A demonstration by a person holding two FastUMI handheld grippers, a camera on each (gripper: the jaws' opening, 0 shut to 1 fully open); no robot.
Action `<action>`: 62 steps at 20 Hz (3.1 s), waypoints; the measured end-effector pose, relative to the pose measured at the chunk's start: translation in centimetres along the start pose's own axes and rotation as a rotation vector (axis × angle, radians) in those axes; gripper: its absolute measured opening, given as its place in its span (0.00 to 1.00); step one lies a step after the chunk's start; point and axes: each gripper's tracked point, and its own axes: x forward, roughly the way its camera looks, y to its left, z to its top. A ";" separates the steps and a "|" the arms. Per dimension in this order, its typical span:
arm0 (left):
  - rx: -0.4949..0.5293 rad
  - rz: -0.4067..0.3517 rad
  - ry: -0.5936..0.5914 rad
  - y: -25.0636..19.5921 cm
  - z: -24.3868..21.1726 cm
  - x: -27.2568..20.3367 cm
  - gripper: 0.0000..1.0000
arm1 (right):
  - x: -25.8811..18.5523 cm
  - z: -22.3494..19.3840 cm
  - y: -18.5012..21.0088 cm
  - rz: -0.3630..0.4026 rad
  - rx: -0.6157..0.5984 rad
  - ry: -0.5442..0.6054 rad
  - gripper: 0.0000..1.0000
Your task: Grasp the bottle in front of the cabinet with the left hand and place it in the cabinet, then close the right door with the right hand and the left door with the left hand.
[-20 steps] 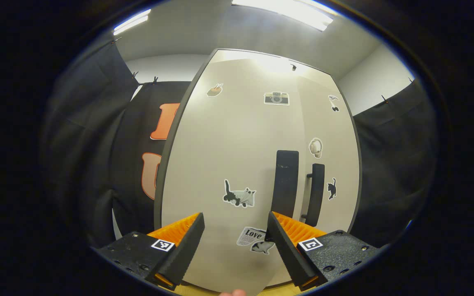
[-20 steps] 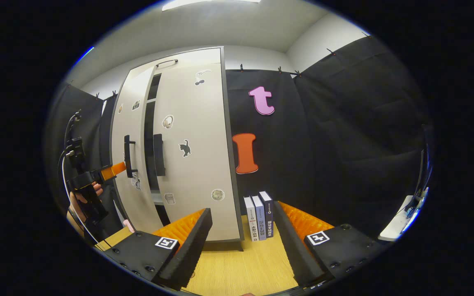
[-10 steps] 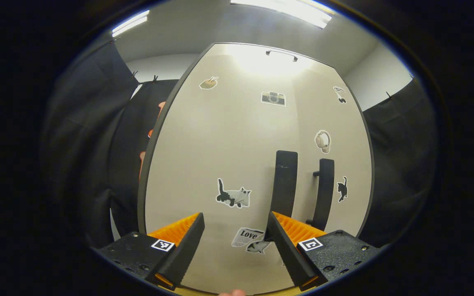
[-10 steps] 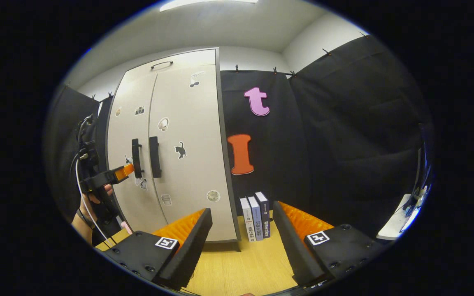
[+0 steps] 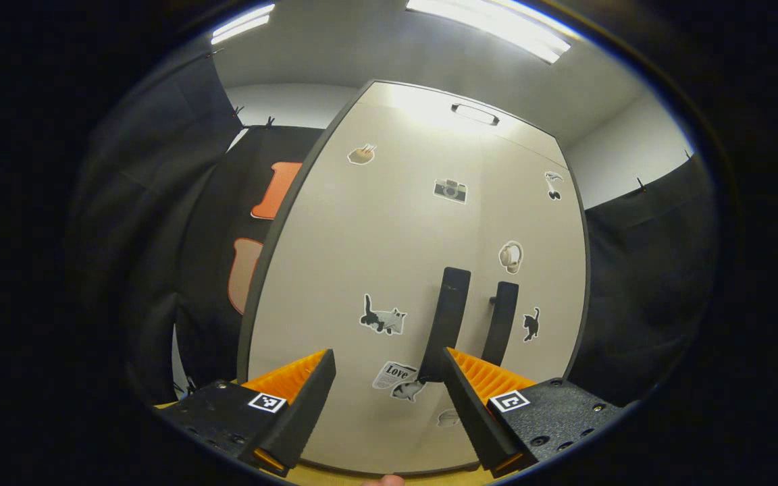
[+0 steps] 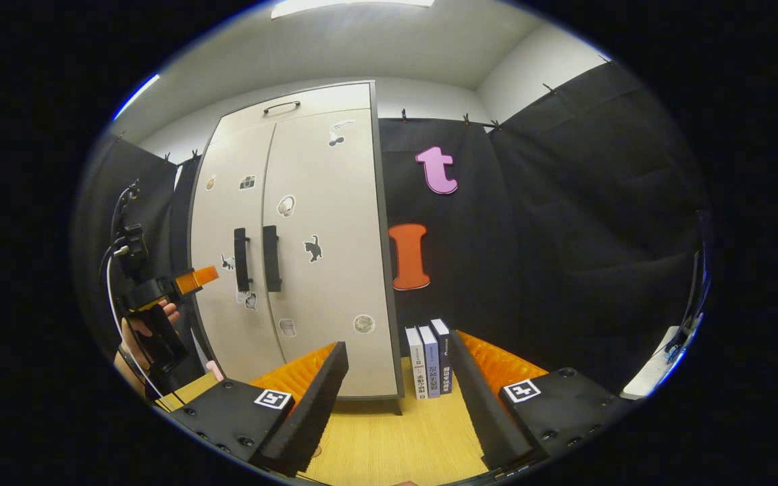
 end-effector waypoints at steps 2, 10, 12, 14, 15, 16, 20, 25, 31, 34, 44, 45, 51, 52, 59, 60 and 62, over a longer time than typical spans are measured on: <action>0.024 0.009 -0.013 0.2 1.2 -2.8 0.94 | 0.0 0.3 0.8 0.037 -0.005 0.002 0.98; 0.083 0.069 -0.004 0.6 2.5 -12.2 0.94 | 0.0 0.1 4.4 0.152 0.014 -0.009 0.98; 0.079 0.077 0.000 0.3 2.0 -13.8 0.94 | -0.2 -0.3 5.1 0.174 0.018 -0.008 0.98; 0.080 0.084 0.001 0.2 1.4 -15.2 0.94 | -0.3 -0.8 5.6 0.188 0.016 -0.001 0.98; 0.086 0.087 0.002 0.1 1.1 -15.9 0.94 | -0.3 -0.9 5.7 0.192 0.015 0.000 0.98; 0.095 0.092 0.006 0.0 0.7 -16.3 0.94 | -0.5 -1.1 5.7 0.192 0.012 0.002 0.98; 0.099 0.093 0.014 -0.6 -0.1 -17.5 0.94 | -0.8 -1.5 5.4 0.182 0.003 0.000 0.98; 0.099 0.067 0.024 -1.7 -0.4 -17.8 0.94 | -1.0 -2.5 4.4 0.156 0.023 0.011 0.98; 0.090 0.054 0.005 -2.4 0.1 -17.3 0.94 | -1.2 -2.1 3.8 0.142 0.021 -0.004 0.98; 0.095 0.057 0.006 -2.3 0.0 -17.4 0.94 | -1.2 -2.2 3.7 0.140 0.022 -0.006 0.98; 0.105 0.065 0.033 -3.2 0.9 -16.9 0.94 | -0.1 -2.2 3.3 0.123 -0.004 -0.023 0.98; 0.088 0.058 0.051 -3.7 0.6 -17.0 0.94 | 0.2 -2.3 3.6 0.132 -0.005 -0.021 0.98; 0.083 0.133 0.050 -2.7 0.9 -18.5 0.94 | 2.3 -2.7 5.3 0.215 0.004 0.004 0.98; 0.095 0.147 0.048 -2.5 1.1 -18.6 0.95 | 2.5 -2.8 5.7 0.229 0.004 0.010 0.98; 0.105 0.163 0.061 -1.7 0.5 -19.4 0.94 | 2.4 -3.5 8.0 0.298 -0.002 0.026 0.98; 0.102 0.157 0.073 -1.6 0.1 -19.5 0.94 | 2.1 -3.8 8.3 0.302 0.006 0.036 0.98; 0.098 0.153 0.092 -1.1 -0.7 -19.6 0.94 | 1.7 -4.0 9.1 0.310 0.028 0.035 0.98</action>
